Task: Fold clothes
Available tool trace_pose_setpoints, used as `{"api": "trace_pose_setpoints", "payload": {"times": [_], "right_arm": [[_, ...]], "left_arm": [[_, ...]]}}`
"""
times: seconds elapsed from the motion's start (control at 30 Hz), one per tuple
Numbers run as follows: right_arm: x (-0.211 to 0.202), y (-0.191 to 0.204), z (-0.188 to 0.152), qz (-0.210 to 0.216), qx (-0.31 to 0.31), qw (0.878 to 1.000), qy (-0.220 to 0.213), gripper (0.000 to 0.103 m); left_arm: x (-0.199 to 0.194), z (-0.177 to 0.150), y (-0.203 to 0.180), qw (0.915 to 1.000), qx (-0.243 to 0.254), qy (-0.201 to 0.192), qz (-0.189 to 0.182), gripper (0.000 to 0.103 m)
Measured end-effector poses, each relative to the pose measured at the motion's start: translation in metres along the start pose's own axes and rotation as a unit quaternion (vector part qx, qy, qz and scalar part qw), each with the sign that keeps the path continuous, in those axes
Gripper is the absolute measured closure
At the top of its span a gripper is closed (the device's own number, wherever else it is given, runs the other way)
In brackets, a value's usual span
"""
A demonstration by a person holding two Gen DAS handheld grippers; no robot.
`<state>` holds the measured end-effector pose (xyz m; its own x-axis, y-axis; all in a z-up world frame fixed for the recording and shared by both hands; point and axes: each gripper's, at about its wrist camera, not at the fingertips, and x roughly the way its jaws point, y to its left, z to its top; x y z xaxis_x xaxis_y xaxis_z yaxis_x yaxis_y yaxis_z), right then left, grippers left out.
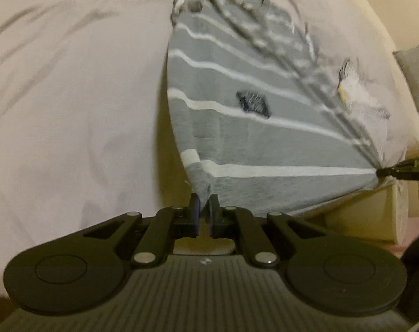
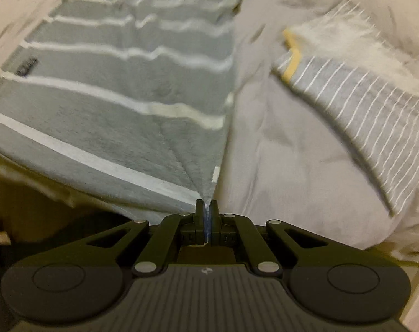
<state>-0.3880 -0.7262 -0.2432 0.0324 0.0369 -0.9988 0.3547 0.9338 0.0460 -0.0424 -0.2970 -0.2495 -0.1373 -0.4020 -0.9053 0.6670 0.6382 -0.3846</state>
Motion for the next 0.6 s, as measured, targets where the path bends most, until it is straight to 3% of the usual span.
{"api": "trace_pose_setpoints", "payload": {"times": [0.1, 0.23, 0.27, 0.3, 0.43, 0.6], "right_arm": [[0.025, 0.004, -0.004, 0.004, 0.012, 1.000, 0.021, 0.103], [0.042, 0.001, 0.000, -0.022, 0.011, 0.999, 0.037, 0.102], [0.044, -0.001, 0.002, -0.030, 0.012, 0.999, 0.042, 0.091], [0.043, -0.004, 0.004, -0.041, 0.013, 0.998, 0.039, 0.087], [0.027, -0.024, 0.028, -0.045, 0.043, 0.998, -0.009, 0.086], [0.021, -0.045, 0.087, -0.025, 0.058, 0.995, -0.073, 0.079]], "left_arm": [[0.011, -0.014, 0.004, 0.9993, -0.008, 0.029, 0.020, 0.099], [0.023, -0.031, 0.009, 0.9965, -0.015, 0.066, 0.048, 0.098], [0.020, -0.030, 0.010, 0.9958, -0.009, 0.068, 0.059, 0.098], [0.016, -0.028, 0.012, 0.9952, -0.004, 0.068, 0.071, 0.097], [-0.007, -0.003, 0.022, 0.9931, 0.001, 0.031, 0.113, 0.095], [0.004, 0.069, 0.007, 0.9911, 0.025, -0.024, 0.129, 0.081]]}}
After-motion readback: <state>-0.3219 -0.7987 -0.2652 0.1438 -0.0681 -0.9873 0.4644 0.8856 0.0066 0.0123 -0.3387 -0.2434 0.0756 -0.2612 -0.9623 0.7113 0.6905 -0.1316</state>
